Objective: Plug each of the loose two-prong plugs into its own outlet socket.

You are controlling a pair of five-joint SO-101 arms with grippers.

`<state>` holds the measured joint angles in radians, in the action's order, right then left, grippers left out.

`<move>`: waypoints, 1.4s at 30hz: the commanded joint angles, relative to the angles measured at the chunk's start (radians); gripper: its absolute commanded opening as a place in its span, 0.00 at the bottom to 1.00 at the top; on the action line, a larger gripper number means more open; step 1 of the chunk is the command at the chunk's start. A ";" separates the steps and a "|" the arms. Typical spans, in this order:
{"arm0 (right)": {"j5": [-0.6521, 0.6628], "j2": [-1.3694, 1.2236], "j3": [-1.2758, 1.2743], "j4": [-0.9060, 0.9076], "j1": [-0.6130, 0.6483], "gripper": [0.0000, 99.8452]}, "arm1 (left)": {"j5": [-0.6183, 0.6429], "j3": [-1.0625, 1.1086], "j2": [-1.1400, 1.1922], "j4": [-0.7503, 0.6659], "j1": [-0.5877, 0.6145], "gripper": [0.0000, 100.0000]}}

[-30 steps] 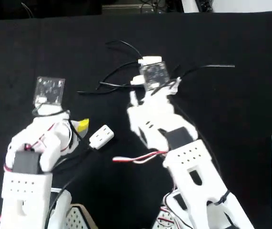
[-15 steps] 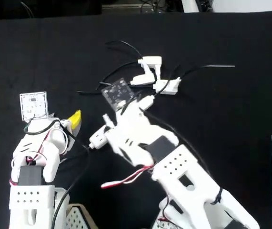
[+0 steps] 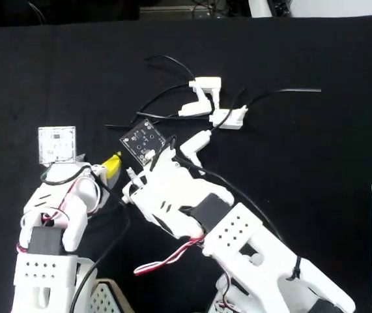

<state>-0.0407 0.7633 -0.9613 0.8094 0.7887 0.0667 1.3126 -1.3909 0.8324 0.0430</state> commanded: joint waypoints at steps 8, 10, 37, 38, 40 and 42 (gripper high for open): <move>0.003 0.325 -0.062 -0.028 0.017 0.01 | 0.003 -0.016 -0.012 0.011 0.012 0.27; 0.005 0.331 -0.107 -0.074 0.034 0.01 | 0.003 -0.019 -0.014 0.014 -0.053 0.27; 0.052 0.134 -0.127 -0.114 0.037 0.01 | -0.069 -0.059 -0.313 0.224 -0.199 0.27; 0.052 0.134 -0.127 -0.114 0.037 0.01 | -0.069 -0.053 -0.333 0.230 -0.199 0.27; 0.052 0.130 -0.127 -0.114 0.026 0.01 | -0.071 -0.047 -0.361 0.236 -0.197 0.27; 0.052 0.130 -0.127 -0.115 0.014 0.01 | -0.092 -0.047 -0.371 0.258 -0.197 0.27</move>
<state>-0.0008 0.8968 -1.1116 0.7173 0.8362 0.0084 1.2697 -1.7238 1.0625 -0.1350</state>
